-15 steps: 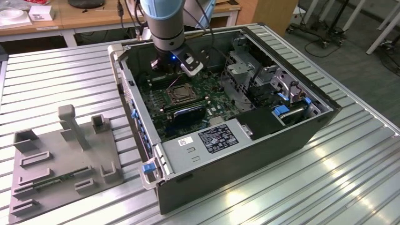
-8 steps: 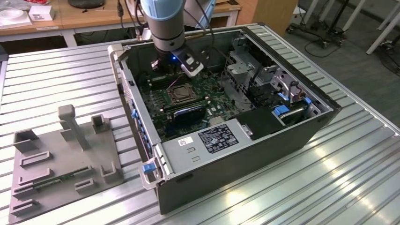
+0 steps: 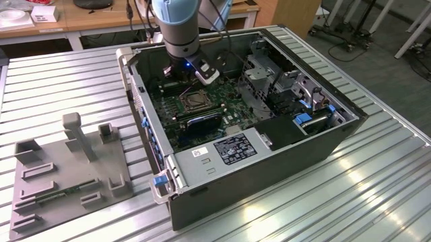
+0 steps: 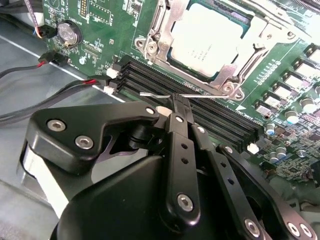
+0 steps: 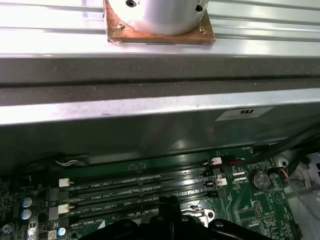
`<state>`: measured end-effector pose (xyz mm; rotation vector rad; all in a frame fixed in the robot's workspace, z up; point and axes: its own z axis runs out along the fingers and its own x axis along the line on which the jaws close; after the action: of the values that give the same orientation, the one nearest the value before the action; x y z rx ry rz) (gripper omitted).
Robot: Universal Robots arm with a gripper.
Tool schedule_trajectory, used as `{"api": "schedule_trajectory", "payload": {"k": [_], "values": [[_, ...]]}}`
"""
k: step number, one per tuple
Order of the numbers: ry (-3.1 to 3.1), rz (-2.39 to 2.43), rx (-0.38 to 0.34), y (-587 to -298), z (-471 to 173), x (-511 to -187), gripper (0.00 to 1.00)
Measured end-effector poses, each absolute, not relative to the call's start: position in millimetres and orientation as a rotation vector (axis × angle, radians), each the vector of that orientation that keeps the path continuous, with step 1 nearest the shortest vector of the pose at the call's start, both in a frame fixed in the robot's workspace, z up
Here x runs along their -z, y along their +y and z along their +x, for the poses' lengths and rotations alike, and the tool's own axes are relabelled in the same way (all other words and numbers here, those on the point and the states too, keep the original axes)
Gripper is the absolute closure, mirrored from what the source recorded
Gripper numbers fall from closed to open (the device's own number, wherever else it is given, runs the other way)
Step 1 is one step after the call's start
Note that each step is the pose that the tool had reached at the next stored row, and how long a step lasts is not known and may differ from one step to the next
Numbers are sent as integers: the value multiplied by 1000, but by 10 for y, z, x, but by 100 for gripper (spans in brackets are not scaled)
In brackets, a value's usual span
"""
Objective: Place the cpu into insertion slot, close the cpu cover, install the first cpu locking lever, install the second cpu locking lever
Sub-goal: 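Install the first cpu locking lever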
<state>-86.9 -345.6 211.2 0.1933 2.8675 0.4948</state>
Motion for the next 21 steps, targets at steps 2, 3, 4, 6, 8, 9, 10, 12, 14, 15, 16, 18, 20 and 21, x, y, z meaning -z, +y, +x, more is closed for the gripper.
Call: {"api": "schedule_trajectory", "payload": {"k": [2, 3, 4, 6, 8, 9, 10, 12, 14, 15, 16, 18, 20, 21], "values": [[2867, 195, -494, -3457, -866, -2097, 89], [2867, 197, -494, -3457, -864, -2089, 89], [2867, 198, -494, -3457, -862, -2083, 89], [2866, 201, -494, -3457, -858, -2070, 89], [2864, 216, -492, -3457, -854, -2059, 89], [2861, 230, -490, -3457, -854, -2055, 89], [2858, 249, -487, -3457, -854, -2052, 89], [2852, 282, -483, -3454, -854, -2047, 89], [2850, 292, -481, -3430, -854, -2046, 89], [2849, 294, -481, -3416, -854, -2046, 89], [2849, 295, -481, -3404, -854, -2045, 89], [2848, 298, -480, -3392, -854, -2044, 89], [2847, 307, -479, -3392, -854, -2043, 89], [2845, 314, -478, -3391, -854, -2041, 89]]}}
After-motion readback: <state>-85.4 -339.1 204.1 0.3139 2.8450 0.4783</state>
